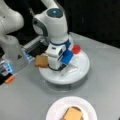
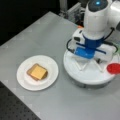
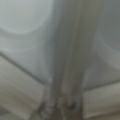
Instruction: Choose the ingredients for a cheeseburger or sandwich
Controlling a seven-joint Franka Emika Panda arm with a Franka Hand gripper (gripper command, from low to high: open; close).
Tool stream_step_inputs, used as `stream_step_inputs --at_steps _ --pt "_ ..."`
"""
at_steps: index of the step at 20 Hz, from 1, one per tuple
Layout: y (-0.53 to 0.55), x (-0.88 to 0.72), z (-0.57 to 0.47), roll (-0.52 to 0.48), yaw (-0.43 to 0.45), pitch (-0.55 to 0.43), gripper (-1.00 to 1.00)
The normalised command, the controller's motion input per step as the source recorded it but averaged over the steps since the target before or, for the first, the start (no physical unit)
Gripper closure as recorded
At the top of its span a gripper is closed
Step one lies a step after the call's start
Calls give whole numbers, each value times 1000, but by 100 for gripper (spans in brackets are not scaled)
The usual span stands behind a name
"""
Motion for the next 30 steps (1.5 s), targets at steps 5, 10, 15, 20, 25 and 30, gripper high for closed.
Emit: stream_step_inputs --at_steps 5,10,15,20,25,30 --pt "-23 -184 -223 76 367 -171 -100" --pt "-20 -180 -227 72 279 -165 -100" --pt "-53 -151 -251 113 339 -117 -100" --pt "-148 -32 -285 118 485 -70 -100" --pt "-257 46 -299 138 514 -24 -100" --pt "-345 108 -275 128 480 -3 -100"
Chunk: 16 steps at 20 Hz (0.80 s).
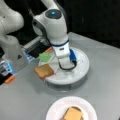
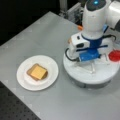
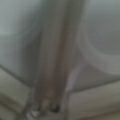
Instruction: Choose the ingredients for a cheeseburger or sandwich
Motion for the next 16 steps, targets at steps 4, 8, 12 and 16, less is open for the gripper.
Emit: stream_step_inputs --at_steps 4,8,12,16 --pt "-390 153 -289 149 473 3 -100" --pt "-436 183 -304 178 418 35 -100" --pt "-482 173 -324 190 297 70 -100" --pt "-509 154 -331 166 183 91 -100"
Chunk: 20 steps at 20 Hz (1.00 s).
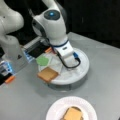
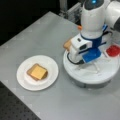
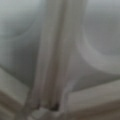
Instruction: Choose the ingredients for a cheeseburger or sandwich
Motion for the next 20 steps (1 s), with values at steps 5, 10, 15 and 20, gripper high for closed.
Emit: stream_step_inputs --at_steps 5,10,15,20 --pt "-517 121 -294 155 125 114 -100" --pt "-523 91 -218 136 44 149 -100" --pt "-505 109 -155 118 21 151 -100" --pt "-507 144 -123 104 55 151 -100"
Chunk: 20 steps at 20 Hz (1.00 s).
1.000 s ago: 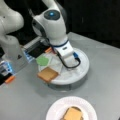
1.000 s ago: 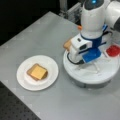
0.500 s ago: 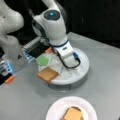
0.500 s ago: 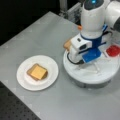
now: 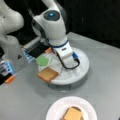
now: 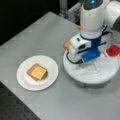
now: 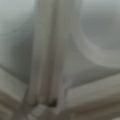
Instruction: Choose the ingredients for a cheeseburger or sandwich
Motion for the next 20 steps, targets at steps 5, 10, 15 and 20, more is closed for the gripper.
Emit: stream_step_inputs --at_steps 5,10,15,20 --pt "-496 107 -24 64 -15 175 -100" --pt "-346 39 266 -8 -41 217 -100" --pt "-120 111 289 -35 39 189 -100" --pt "0 106 173 -39 84 171 -100"
